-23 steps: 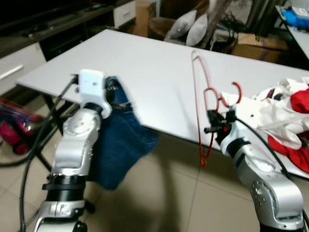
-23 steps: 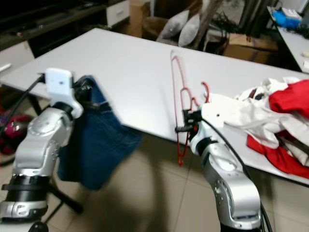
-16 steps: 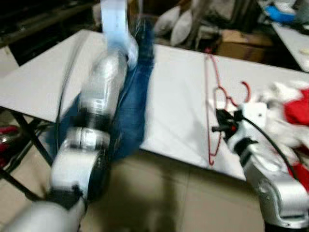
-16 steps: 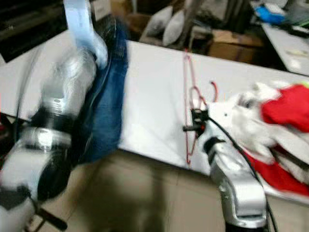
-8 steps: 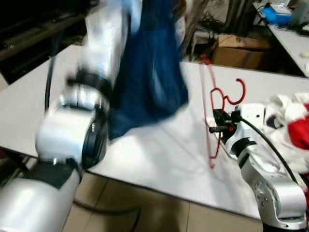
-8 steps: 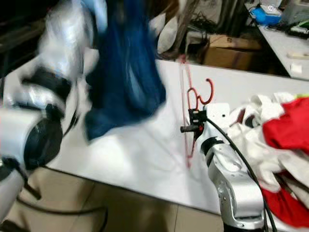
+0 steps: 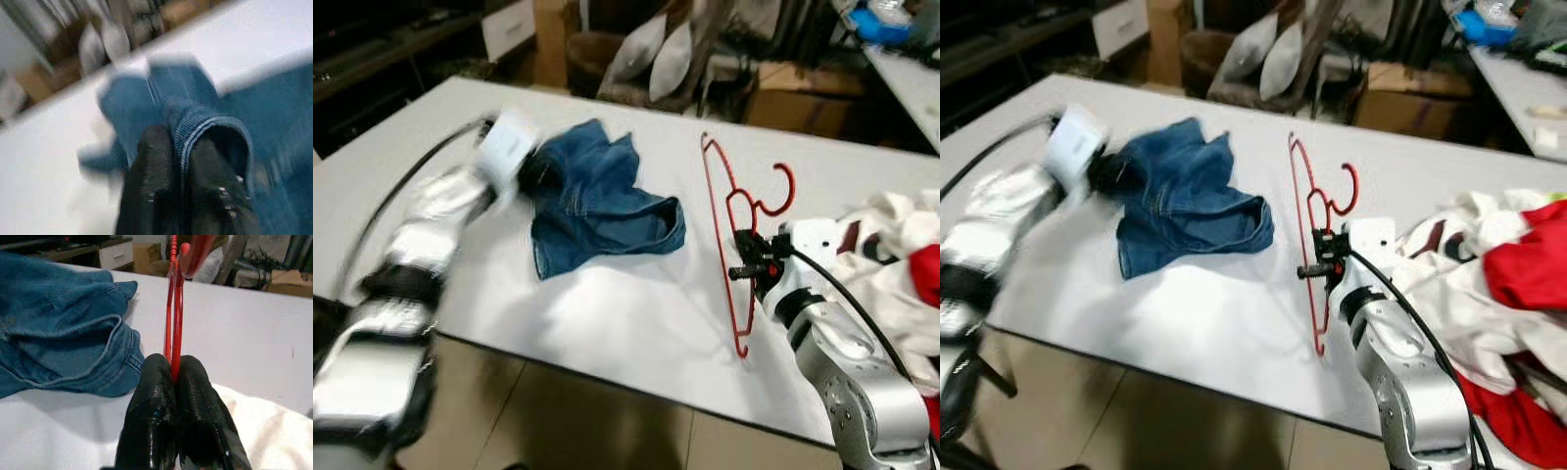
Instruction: Hang hanger
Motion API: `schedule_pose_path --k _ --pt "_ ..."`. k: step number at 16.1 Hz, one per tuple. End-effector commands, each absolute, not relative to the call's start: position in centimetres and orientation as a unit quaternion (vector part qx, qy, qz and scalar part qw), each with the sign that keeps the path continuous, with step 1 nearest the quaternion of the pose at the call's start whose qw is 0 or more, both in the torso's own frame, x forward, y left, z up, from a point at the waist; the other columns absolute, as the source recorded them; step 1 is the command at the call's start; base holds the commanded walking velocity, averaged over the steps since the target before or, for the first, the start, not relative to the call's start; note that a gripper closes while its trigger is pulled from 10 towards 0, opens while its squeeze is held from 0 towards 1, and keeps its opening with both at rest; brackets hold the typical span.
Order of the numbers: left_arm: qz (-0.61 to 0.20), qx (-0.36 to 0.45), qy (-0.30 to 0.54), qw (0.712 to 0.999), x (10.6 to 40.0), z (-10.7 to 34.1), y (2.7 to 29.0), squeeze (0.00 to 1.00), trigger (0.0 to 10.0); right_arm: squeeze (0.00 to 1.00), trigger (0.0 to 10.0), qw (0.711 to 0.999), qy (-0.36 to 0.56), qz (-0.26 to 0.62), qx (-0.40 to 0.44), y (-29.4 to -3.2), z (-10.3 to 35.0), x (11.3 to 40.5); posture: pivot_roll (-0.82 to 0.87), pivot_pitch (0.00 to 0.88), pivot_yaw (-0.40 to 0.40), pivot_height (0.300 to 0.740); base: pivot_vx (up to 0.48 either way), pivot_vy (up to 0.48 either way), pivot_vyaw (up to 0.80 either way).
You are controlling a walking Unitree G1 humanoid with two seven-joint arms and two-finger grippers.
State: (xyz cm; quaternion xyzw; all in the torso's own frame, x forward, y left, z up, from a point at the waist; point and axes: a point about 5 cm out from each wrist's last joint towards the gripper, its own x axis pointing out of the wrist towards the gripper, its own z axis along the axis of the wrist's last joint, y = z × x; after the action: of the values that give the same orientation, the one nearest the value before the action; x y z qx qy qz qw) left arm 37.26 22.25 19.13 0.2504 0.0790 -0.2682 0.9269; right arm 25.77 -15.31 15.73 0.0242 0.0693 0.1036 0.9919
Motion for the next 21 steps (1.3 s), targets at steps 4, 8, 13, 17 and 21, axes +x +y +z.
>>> schedule_pose_path --k 4,8,13,17,21 --pt "-0.316 0.213 0.108 0.918 35.6 21.2 24.4 1.0 10.0 0.0 10.0 0.991 0.065 0.115 0.017 -15.3 16.0 25.8 0.03 0.0 -0.033 0.74 0.0 0.0 0.0" --pt "-0.089 0.104 -0.104 0.985 36.2 29.6 29.8 0.0 10.0 0.0 10.0 0.991 0.064 0.116 0.015 -15.3 16.1 25.6 0.02 0.0 -0.031 0.74 0.0 0.0 0.0" --pt "-0.224 0.085 -0.093 0.966 37.5 27.0 22.1 0.0 10.0 0.0 10.0 0.991 0.068 0.111 0.012 -15.7 16.0 26.0 0.03 0.0 -0.053 0.74 0.0 0.0 0.0" --pt "-0.352 0.012 -0.066 0.934 39.6 23.6 10.1 0.0 10.0 0.0 10.0 0.996 0.063 0.061 0.004 -17.6 16.6 25.8 -0.02 0.0 -0.041 0.74 0.0 0.0 0.0" --pt "-0.352 0.043 0.008 0.935 39.7 20.4 4.5 0.0 10.0 0.0 10.0 0.997 0.075 0.009 -0.007 -19.3 16.6 23.5 -0.11 0.0 0.012 0.74 0.0 0.0 0.0"
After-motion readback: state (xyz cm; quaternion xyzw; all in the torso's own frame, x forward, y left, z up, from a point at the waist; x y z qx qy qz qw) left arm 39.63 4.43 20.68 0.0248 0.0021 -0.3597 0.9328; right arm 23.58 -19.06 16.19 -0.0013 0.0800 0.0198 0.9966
